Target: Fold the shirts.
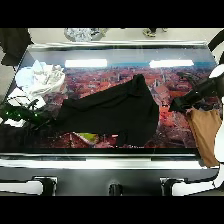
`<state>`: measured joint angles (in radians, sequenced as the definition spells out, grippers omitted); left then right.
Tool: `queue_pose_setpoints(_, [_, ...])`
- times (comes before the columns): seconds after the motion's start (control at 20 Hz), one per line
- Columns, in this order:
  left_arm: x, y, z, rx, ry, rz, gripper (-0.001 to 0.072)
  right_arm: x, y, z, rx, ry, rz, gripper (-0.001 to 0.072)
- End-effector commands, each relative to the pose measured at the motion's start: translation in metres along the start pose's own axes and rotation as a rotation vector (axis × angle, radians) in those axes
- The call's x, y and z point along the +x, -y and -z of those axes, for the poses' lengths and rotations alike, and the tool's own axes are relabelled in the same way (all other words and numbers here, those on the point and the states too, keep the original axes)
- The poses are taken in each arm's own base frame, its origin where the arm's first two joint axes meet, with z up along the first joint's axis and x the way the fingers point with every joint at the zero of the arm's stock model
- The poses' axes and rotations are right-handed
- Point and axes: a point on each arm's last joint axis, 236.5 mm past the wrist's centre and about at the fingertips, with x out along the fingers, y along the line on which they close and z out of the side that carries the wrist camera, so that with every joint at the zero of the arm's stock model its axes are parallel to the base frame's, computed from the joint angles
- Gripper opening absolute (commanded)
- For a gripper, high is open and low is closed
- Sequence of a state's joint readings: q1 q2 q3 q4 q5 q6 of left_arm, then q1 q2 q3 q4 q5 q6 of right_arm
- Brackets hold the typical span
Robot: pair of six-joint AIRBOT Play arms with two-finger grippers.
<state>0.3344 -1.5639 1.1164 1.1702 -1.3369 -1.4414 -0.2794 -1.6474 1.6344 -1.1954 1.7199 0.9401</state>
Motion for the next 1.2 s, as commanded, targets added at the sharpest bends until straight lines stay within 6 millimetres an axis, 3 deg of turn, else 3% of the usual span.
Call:
queue_pose_setpoints(0.0, [0.003, 0.004, -0.014, -0.013, 0.063, 0.023, 0.0508, 0.002, -0.002, 0.0, -0.011, 0.002, -0.014, 0.0492])
queue_pose_setpoints(0.25, [0.012, 0.007, -0.007, -0.007, 0.036, 0.024, 0.0505, 0.003, -0.002, 0.001, -0.011, 0.001, -0.015, 0.0492])
queue_pose_setpoints(0.4, [0.021, 0.006, 0.0, -0.012, 0.015, 0.021, 0.0424, 0.003, -0.003, 0.001, -0.011, 0.0, -0.016, 0.0493])
queue_pose_setpoints(0.5, [0.022, 0.004, -0.002, -0.016, 0.027, 0.019, 0.0215, 0.004, -0.003, 0.003, -0.009, -0.008, -0.018, 0.0493])
queue_pose_setpoints(0.6, [0.022, 0.004, -0.003, -0.015, 0.03, 0.019, 0.0058, 0.011, -0.005, 0.009, 0.001, -0.029, -0.036, 0.0493])
queue_pose_setpoints(0.7, [0.021, 0.005, -0.004, -0.013, 0.035, 0.018, 0.0034, 0.031, -0.01, 0.024, 0.016, -0.066, -0.061, 0.0495])
queue_pose_setpoints(0.85, [0.02, 0.005, -0.004, -0.009, 0.039, 0.018, 0.0032, 0.083, -0.032, 0.041, 0.026, -0.086, -0.103, 0.0502])
queue_pose_setpoints(0.95, [0.017, 0.006, -0.004, -0.006, 0.045, 0.019, 0.0032, 0.116, -0.043, 0.048, 0.041, -0.086, -0.133, 0.0561])
queue_pose_setpoints(1.15, [0.009, 0.01, -0.006, 0.014, 0.069, 0.018, 0.0032, 0.145, -0.047, 0.054, 0.107, -0.054, -0.165, 0.0493])
